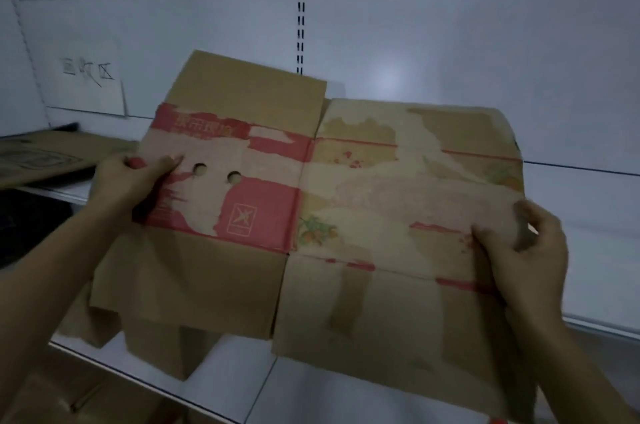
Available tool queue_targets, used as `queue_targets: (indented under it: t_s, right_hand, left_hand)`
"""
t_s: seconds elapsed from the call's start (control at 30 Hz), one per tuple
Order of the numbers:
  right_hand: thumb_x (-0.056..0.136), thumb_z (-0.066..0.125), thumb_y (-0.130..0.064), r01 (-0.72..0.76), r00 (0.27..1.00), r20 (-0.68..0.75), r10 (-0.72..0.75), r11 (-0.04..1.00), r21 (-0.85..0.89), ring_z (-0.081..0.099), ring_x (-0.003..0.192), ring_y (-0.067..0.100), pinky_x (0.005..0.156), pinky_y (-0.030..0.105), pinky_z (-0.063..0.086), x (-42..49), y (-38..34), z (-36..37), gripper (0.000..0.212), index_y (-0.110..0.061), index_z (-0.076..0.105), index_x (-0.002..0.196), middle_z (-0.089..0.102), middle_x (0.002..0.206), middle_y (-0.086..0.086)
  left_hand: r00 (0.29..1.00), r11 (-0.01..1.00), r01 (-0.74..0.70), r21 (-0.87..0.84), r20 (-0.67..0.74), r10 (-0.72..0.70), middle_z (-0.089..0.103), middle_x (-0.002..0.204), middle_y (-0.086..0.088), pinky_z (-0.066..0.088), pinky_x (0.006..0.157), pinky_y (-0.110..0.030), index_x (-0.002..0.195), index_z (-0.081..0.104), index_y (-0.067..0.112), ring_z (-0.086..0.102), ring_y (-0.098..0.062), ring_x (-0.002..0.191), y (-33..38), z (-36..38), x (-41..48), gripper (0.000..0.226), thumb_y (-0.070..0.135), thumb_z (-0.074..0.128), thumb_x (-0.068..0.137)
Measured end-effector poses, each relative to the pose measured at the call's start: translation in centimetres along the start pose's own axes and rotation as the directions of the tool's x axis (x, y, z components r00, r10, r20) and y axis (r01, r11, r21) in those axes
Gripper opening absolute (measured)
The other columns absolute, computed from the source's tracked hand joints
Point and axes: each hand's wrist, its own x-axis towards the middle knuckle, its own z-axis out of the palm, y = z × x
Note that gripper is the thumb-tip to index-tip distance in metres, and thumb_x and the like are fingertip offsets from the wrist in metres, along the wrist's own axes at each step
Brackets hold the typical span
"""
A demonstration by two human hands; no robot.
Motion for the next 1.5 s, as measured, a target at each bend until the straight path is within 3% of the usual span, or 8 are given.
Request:
queue_targets:
  t_s: [0.1,0.4,0.67,0.77,0.87,1.17,1.3,1.5]
  right_hand:
    - [0.086,0.069,-0.023,-0.16,0.987,0.055,0.15,0.952,0.26,0.05,0.113,0.016,0.088,0.034,0.046,-0.4,-2.0,2.6,0.077,-0.023,0.024,0.147,0.046,0.137,0.0]
    - [0.088,0.062,-0.016,-0.559,0.782,0.567,0.258,0.692,0.456,0.066,0.087,0.03,0.066,0.039,0.056,-2.5,-7.0,13.9,0.028,-0.01,0.059,0.115,0.068,0.102,0.012]
    - [0.081,0.064,-0.022,-0.638,0.695,0.7,0.161,0.588,0.498,0.071,0.082,0.025,0.056,0.041,0.059,-2.9,-14.9,27.0,0.044,-0.012,0.059,0.123,0.07,0.106,0.01]
    - [0.038,0.093,-0.028,-0.666,0.627,0.769,0.127,0.6,0.443,0.072,0.082,0.026,0.055,0.043,0.059,-2.0,-17.1,30.4,0.087,-0.011,0.063,0.118,0.071,0.104,0.012]
    - [0.012,0.097,-0.027,-0.673,0.622,0.757,0.2,0.631,0.386,0.072,0.083,0.03,0.058,0.05,0.058,-1.1,-18.0,33.2,0.118,-0.013,0.06,0.123,0.073,0.1,0.013]
    - [0.098,0.047,-0.015,-0.799,0.55,0.763,0.339,0.479,0.363,0.069,0.054,0.026,0.065,0.046,0.047,-5.3,-20.2,45.1,0.031,-0.006,0.053,0.127,0.072,0.069,0.014]
    - [0.099,0.044,-0.012,-0.854,0.48,0.79,0.382,0.411,0.32,0.062,0.088,0.031,0.07,0.048,0.048,-8.9,-21.3,50.4,0.034,-0.006,0.05,0.132,0.063,0.119,0.016]
    - [0.094,0.046,0.001,-0.876,0.471,0.782,0.408,0.322,0.359,0.061,0.098,0.035,0.086,0.048,0.051,-15.1,-22.3,55.8,0.027,-0.002,0.057,0.119,0.06,0.115,0.017]
  left_hand:
    - [0.996,0.998,-0.023,-0.058,-0.093,0.017,0.063,0.106,-0.01,0.051,0.082,-0.041,0.103,0.06,0.008,0.061,-0.029,0.095,0.4,-3.6,1.4,0.054,0.047,0.079,0.07]
    - [0.92,0.967,-0.177,0.182,-0.319,0.228,0.062,0.119,-0.014,0.05,0.09,-0.048,0.124,0.056,0.01,0.059,-0.033,0.103,-1.3,-14.1,9.7,0.069,0.056,0.07,0.074]
    - [0.81,0.69,-0.303,0.657,-0.204,0.55,0.037,0.145,-0.011,0.025,0.11,-0.053,0.138,0.039,0.022,0.034,-0.034,0.132,-1.0,-21.5,21.5,0.064,0.063,0.033,0.09]
    - [0.781,0.657,-0.374,0.654,-0.159,0.603,0.045,0.14,-0.008,0.031,0.108,-0.054,0.134,0.046,0.025,0.041,-0.032,0.127,-1.4,-24.2,25.1,0.067,0.068,0.031,0.085]
    - [0.824,0.679,-0.423,0.6,-0.057,0.564,0.058,0.126,-0.005,0.046,0.094,-0.052,0.121,0.058,0.024,0.055,-0.028,0.11,-2.7,-26.2,28.4,0.074,0.073,0.028,0.076]
    - [0.922,0.541,-0.384,0.748,0.337,0.188,0.058,0.128,0.004,0.039,0.1,-0.036,0.122,0.061,0.028,0.052,-0.018,0.113,-10.4,-24.6,29.9,0.067,0.073,0.027,0.087]
    - [0.972,0.625,-0.23,0.746,0.206,0.111,0.058,0.129,-0.006,0.04,0.099,-0.038,0.118,0.059,0.022,0.054,-0.023,0.111,-15.2,-26.3,29.2,0.079,0.078,0.016,0.083]
    - [0.993,0.717,-0.096,0.69,0.117,0.021,0.024,0.156,-0.009,0.02,0.114,-0.033,0.147,0.029,0.015,0.025,-0.023,0.142,-19.9,-27.8,25.6,0.059,0.049,0.03,0.099]
